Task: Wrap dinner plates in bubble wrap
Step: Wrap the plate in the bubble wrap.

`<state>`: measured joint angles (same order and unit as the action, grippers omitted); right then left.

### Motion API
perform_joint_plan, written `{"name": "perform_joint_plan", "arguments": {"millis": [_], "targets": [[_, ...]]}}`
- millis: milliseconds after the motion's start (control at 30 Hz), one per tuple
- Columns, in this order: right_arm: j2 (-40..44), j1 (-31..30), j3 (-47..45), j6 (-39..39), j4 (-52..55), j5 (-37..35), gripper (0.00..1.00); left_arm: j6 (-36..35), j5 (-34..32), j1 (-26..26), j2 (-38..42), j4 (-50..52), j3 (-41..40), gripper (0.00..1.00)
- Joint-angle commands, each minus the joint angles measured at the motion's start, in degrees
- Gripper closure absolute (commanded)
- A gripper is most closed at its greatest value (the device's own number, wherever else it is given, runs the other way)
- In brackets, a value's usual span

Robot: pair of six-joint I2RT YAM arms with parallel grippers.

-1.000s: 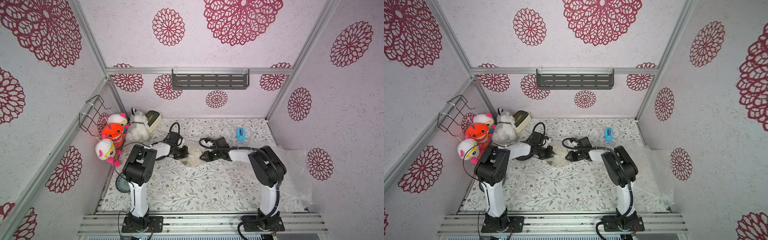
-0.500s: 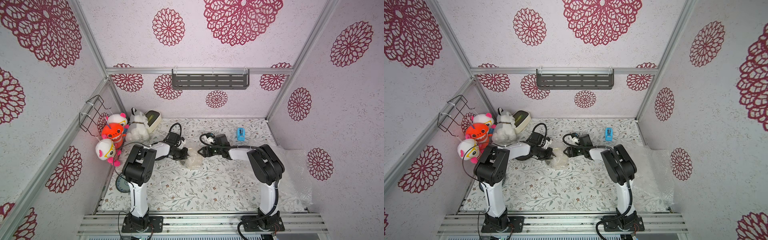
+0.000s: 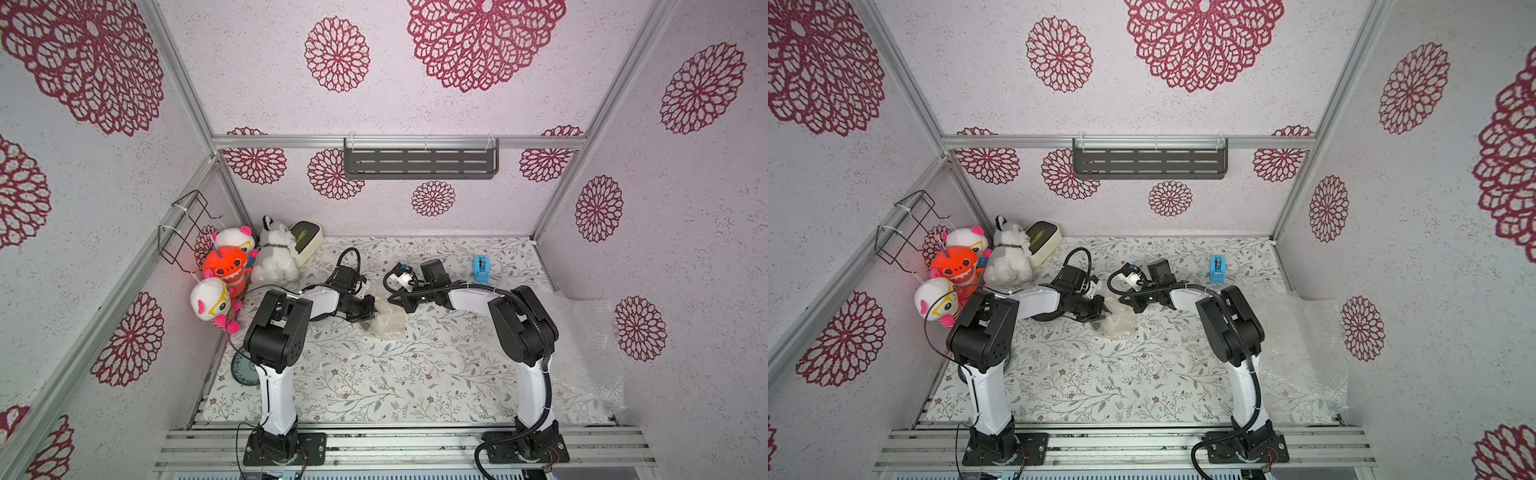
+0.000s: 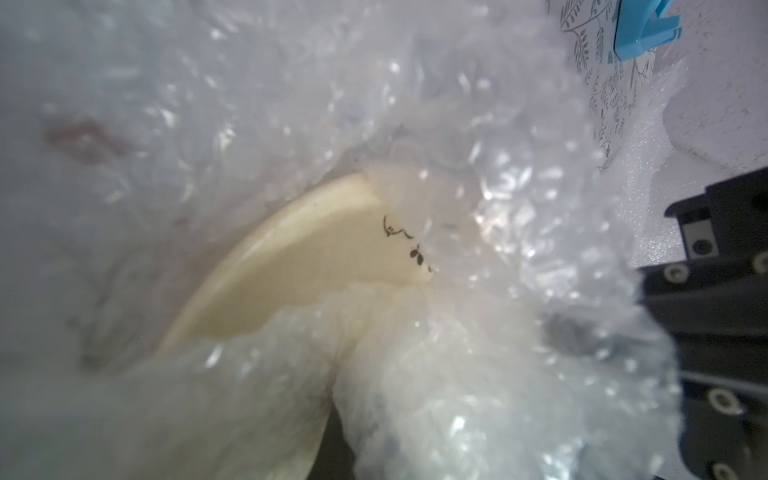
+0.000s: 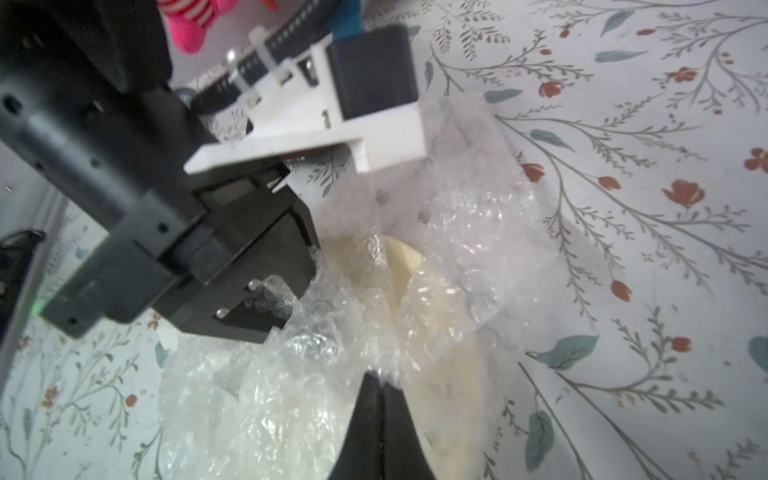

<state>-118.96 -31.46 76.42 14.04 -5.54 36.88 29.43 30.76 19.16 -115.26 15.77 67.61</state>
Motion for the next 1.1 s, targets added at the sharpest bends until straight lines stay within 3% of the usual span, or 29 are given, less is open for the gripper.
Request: {"name": "perform_joint_plan", "arguments": {"millis": [0,167,333,667,933,1067], "targets": [[5.96,-4.65,-1.51,13.31,4.02,-10.4,1.0,4.74,-4.79,-0.01,-1.83,1.59,-3.76,0.97],[8.41,-11.23,-8.83,33.27,2.76,-25.27,1.0,9.37,-3.47,0.02,-2.1,-3.64,-6.89,0.95],[5.54,-14.61,-11.93,45.2,5.6,-32.96,1.0,9.2,-0.35,-0.04,0.05,-4.49,-6.81,0.82],[4.61,-15.21,-14.31,46.79,4.74,-35.56,1.0,10.08,7.5,-4.64,14.75,-3.07,-4.64,0.57],[4.83,-15.72,-15.84,47.22,2.5,-36.48,1.0,16.95,7.8,-3.67,11.91,-5.42,0.84,0.59],[5.35,-16.13,-15.95,47.22,0.8,-36.94,1.0,11.87,6.6,0.02,4.74,8.47,9.53,0.67]]}}
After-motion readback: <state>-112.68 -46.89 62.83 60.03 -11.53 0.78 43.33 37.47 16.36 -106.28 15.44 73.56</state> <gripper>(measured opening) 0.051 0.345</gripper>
